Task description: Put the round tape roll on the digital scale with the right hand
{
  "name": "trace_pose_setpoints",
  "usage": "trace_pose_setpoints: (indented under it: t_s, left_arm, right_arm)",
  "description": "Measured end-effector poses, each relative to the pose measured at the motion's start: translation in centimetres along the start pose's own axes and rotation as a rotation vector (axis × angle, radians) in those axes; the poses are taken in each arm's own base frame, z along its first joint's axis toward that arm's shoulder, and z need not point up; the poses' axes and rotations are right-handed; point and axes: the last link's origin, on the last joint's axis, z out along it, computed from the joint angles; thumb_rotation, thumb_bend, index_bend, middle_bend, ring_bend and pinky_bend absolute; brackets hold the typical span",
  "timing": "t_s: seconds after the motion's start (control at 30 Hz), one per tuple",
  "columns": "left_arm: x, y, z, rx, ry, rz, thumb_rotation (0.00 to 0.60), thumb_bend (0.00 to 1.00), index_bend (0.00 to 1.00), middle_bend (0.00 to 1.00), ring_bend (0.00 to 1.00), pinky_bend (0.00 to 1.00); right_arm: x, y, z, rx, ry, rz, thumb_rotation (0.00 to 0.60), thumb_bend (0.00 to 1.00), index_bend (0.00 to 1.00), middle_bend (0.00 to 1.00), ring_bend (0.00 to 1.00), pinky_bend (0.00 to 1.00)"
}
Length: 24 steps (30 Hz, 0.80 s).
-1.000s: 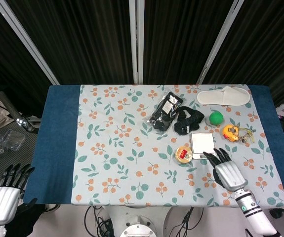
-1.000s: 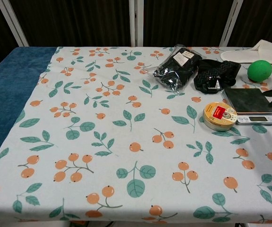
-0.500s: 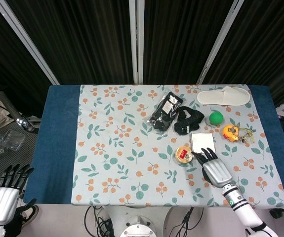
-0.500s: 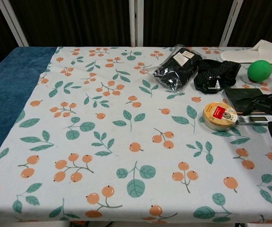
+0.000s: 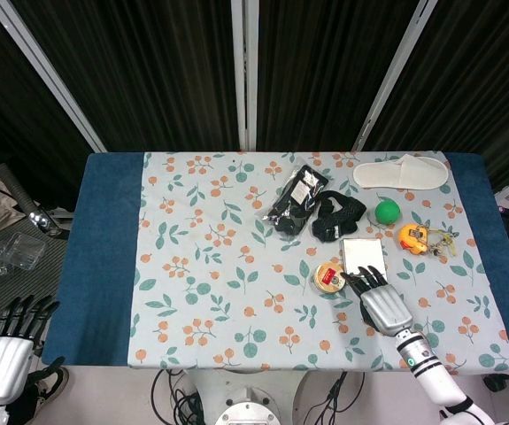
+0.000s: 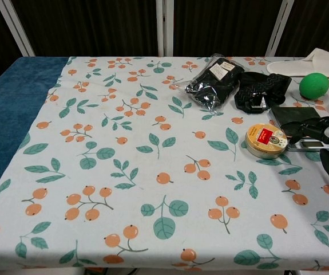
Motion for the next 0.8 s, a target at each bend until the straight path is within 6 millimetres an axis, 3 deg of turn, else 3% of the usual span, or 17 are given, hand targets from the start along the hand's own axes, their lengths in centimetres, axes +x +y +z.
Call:
trace_pose_setpoints:
  t_s: [0.63,0.77,0.8]
  left_arm:
    - [0.1,-0.2,-0.2,0.012,0.002,0.001,0.600,0.10,0.14,0.08,0.00,0.03]
    - [0.1,-0.2,-0.2,0.012,0.002,0.000,0.600,0.10,0.14,0.08,0.00,0.03]
    - [0.1,-0.2,-0.2,0.012,0.002,0.000,0.600,0.10,0.14,0.08,0.00,0.03]
  right_arm:
    - [-0.4,0.2,0.2,-0.017,-0.023,0.007,0.600,0.85,0.00,0.20,0.00,0.00]
    - [0.3,-0.1,0.1,0.001,0.036,0.014,0.600,0.63,0.00,0.17,0.00,0.00]
    - [0.6,-0.1,0.1,0.005,0.057,0.015,0.600,0.50,0.00,0.16,0.00,0.00]
